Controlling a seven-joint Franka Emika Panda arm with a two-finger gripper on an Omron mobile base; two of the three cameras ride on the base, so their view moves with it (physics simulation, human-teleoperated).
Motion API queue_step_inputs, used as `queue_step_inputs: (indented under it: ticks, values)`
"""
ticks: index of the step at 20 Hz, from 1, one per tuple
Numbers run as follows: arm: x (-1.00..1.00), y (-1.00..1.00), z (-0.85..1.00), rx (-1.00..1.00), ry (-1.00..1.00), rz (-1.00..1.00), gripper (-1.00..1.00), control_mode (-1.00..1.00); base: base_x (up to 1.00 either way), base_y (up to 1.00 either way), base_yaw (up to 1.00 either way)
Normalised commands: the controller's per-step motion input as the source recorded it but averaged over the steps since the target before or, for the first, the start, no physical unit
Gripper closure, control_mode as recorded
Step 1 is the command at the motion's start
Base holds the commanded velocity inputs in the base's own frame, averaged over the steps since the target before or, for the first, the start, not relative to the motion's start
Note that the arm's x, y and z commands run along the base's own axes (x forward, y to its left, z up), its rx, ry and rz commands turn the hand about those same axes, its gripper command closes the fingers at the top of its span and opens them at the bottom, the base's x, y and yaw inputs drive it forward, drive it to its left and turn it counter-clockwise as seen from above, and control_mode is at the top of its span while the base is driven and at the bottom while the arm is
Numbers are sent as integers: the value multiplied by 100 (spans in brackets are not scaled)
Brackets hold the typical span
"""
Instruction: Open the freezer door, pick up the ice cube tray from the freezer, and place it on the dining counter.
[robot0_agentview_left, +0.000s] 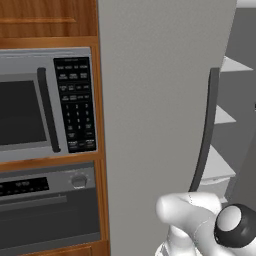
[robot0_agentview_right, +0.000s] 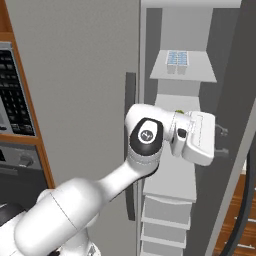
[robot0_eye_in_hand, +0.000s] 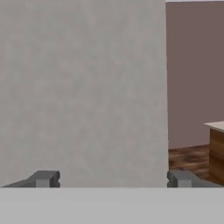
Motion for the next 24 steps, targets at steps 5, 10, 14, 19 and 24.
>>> queue_step_inputs:
  ticks: [5, 10, 14, 19, 24]
  values:
    - [-24, 96, 5, 0, 5, 8, -100, -100, 0, 0, 0]
    - [0, 100, 25, 1, 9, 13, -100, -100, 0, 0, 0]
    - [0, 100, 36, 12, 13, 26, -100, -100, 0, 0, 0]
    - [0, 100, 24, 12, 14, 33, -100, -100, 0, 0, 0]
    - [-2, 96, 24, 18, 9, 34, -100, -100, 0, 0, 0]
